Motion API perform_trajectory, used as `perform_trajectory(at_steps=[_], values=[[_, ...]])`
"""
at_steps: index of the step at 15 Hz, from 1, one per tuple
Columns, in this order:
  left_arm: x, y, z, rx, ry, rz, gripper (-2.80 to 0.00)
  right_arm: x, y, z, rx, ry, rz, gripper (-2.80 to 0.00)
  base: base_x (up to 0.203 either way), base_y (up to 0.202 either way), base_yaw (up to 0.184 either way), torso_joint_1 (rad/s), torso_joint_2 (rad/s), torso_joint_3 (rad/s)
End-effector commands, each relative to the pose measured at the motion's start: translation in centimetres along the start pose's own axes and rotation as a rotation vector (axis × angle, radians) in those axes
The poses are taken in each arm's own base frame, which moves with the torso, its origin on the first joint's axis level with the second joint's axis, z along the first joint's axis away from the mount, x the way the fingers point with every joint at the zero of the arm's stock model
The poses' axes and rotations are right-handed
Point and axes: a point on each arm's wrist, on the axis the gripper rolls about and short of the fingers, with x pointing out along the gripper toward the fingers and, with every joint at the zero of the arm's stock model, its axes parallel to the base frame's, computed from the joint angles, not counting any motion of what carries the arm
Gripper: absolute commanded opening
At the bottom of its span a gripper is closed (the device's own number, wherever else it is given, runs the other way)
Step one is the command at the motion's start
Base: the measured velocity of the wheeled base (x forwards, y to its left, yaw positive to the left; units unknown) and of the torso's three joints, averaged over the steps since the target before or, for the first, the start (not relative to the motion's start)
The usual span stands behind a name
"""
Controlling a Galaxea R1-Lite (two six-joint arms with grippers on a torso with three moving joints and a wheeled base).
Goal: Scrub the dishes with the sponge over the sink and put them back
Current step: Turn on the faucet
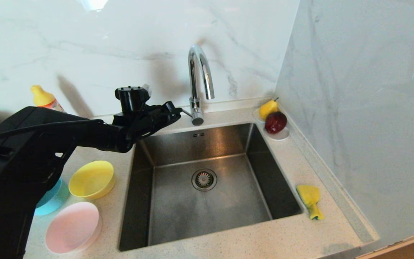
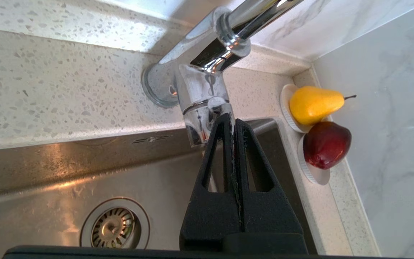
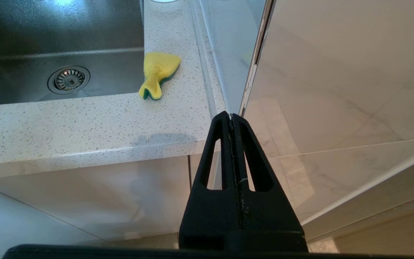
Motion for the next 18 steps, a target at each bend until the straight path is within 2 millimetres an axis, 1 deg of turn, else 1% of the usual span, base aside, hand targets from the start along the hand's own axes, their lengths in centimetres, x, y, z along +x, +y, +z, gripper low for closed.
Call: perform_trajectory(at_steps=[1, 4, 7, 13, 18], values=[[0.5, 0.3, -0.2, -0.002, -0.003, -0.002, -2.80, 0.0, 0.0, 0.0, 0.000, 0.001, 0.001, -2.80, 0.000, 0.000, 0.000, 0.000, 0.00, 0.000], [0.8, 0.3, 0.1, 0.003, -0.024, 0.007, -2.80, 0.0, 0.0, 0.0, 0.000, 0.001, 0.000, -2.80, 0.000, 0.000, 0.000, 0.000, 0.00, 0.000], [0.2, -0.5, 1.3, 0.010, -0.047, -0.005, -2.80, 0.0, 0.0, 0.0, 0.000, 0.001, 0.001, -2.80, 0.000, 0.000, 0.000, 0.000, 0.00, 0.000], [0.0, 0.5, 3.3, 0.020, -0.102, 0.008, -2.80, 0.0, 0.0, 0.0, 0.000, 0.001, 0.000, -2.80, 0.000, 0.000, 0.000, 0.000, 0.00, 0.000], [1.5, 1.4, 2.9, 0.019, -0.106, 0.028, -2.80, 0.0, 0.0, 0.0, 0.000, 0.001, 0.001, -2.80, 0.000, 0.000, 0.000, 0.000, 0.00, 0.000]])
